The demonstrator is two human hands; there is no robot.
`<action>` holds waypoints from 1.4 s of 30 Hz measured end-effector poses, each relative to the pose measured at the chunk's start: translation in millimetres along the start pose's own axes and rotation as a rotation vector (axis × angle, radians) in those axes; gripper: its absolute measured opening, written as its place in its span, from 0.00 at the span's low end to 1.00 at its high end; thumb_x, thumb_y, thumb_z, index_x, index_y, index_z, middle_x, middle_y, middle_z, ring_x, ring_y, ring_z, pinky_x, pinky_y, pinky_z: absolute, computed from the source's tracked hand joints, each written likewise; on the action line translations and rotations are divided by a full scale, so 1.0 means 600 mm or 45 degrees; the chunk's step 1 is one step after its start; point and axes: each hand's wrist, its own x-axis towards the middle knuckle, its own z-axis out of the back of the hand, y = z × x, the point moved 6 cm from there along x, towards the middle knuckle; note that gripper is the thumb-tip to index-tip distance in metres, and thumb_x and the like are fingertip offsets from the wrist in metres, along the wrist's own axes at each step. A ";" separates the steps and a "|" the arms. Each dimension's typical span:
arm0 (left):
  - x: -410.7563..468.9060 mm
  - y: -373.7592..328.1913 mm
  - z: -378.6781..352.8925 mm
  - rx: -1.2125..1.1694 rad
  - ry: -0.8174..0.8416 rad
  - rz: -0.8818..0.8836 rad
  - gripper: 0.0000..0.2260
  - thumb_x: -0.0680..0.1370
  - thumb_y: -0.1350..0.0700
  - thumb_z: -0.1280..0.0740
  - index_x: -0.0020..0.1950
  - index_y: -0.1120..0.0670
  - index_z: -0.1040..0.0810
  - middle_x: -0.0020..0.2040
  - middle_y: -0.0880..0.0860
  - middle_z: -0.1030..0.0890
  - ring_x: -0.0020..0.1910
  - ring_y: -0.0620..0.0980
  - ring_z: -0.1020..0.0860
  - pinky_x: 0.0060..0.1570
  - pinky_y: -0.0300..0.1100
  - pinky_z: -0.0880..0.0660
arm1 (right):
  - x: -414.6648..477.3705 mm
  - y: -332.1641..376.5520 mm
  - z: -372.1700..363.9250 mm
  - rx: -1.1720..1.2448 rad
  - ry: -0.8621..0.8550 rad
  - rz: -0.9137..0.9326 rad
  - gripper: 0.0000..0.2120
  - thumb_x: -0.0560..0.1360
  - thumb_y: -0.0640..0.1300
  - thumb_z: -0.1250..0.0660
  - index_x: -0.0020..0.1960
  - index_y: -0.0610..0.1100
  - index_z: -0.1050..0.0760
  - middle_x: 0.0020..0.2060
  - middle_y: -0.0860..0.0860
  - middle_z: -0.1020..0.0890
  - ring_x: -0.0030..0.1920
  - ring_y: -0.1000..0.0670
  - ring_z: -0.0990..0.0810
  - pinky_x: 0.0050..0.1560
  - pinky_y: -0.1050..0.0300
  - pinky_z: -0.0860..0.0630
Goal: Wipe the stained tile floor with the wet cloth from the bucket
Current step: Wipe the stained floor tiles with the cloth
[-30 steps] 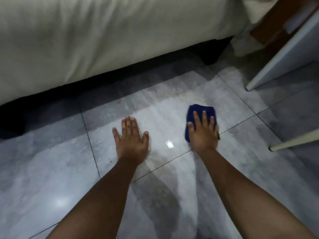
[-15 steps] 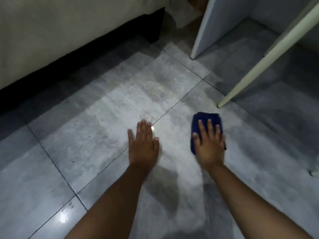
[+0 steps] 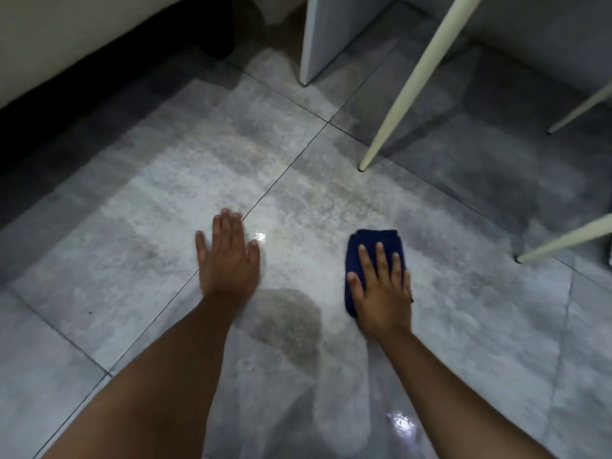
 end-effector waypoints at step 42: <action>-0.481 -0.571 -0.206 0.206 0.360 -1.310 0.27 0.80 0.47 0.62 0.77 0.56 0.55 0.78 0.54 0.54 0.78 0.51 0.54 0.74 0.54 0.65 | -0.586 -0.537 -0.063 0.302 -0.286 -1.367 0.27 0.80 0.63 0.62 0.77 0.57 0.58 0.78 0.49 0.51 0.77 0.43 0.53 0.75 0.39 0.55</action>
